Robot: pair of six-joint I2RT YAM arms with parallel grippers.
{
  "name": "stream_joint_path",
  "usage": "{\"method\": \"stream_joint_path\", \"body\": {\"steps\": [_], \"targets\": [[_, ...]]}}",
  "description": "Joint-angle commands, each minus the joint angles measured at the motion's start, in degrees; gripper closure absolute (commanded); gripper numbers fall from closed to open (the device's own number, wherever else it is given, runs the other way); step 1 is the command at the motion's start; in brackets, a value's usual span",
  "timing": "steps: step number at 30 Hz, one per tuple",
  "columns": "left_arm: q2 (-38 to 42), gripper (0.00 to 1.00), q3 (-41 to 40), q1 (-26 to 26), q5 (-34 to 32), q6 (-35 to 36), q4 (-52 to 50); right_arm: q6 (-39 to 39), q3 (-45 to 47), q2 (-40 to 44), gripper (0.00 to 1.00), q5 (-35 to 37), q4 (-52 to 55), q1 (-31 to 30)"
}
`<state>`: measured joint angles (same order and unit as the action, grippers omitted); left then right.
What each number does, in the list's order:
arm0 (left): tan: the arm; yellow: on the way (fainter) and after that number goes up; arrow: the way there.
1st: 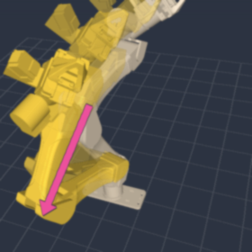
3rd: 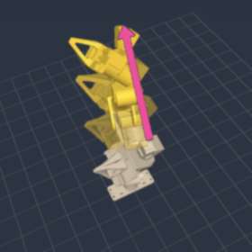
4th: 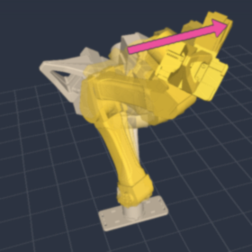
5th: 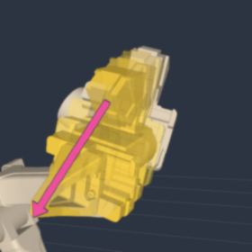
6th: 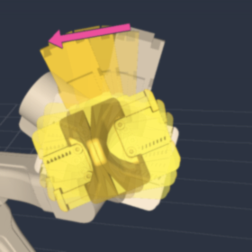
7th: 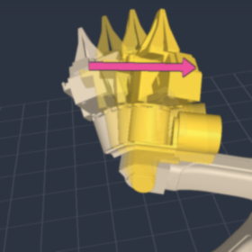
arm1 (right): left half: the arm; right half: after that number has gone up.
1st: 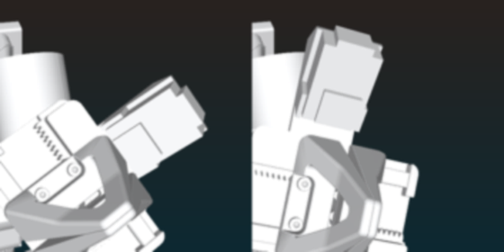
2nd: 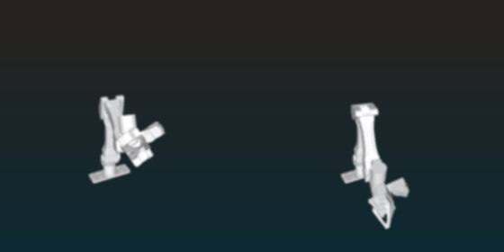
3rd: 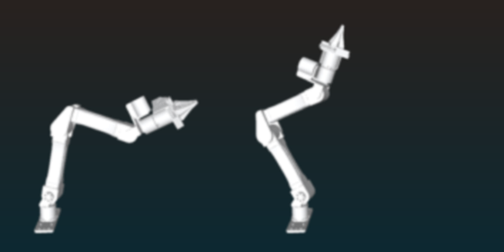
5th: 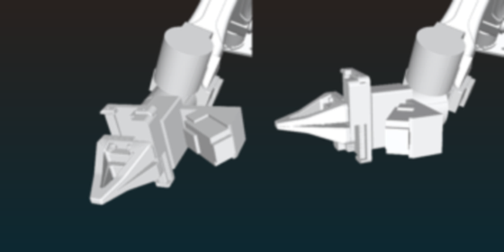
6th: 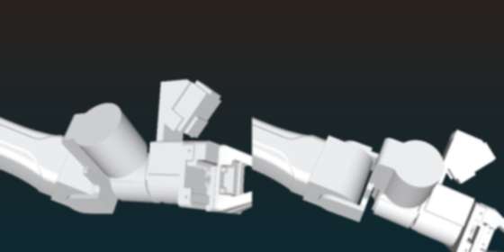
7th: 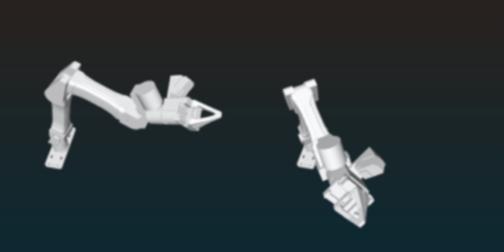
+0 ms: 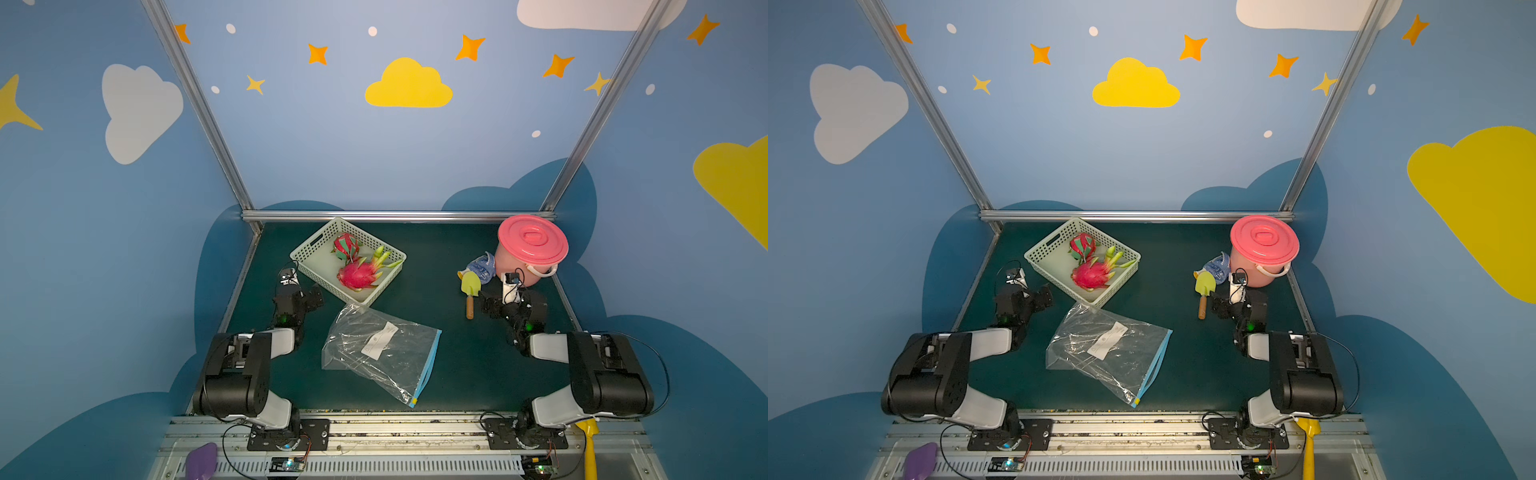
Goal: Open the zip-top bag and take out the dragon fruit
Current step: Reset both arms
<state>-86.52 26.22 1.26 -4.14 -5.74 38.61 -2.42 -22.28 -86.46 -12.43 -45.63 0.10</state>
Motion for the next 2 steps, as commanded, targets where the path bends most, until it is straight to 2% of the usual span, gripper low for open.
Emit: {"method": "stream_joint_path", "body": {"steps": [1, 2], "targets": [[-0.11, 0.00, -0.65, 0.23, 0.28, 0.90, 1.02, -0.07, -0.84, -0.29, 0.08, -0.02, 0.04, 0.15], [-0.08, 0.00, -0.66, 0.24, 0.27, 0.93, 1.01, -0.26, -0.66, -0.13, 0.08, 0.57, -0.24, -0.11]]}}
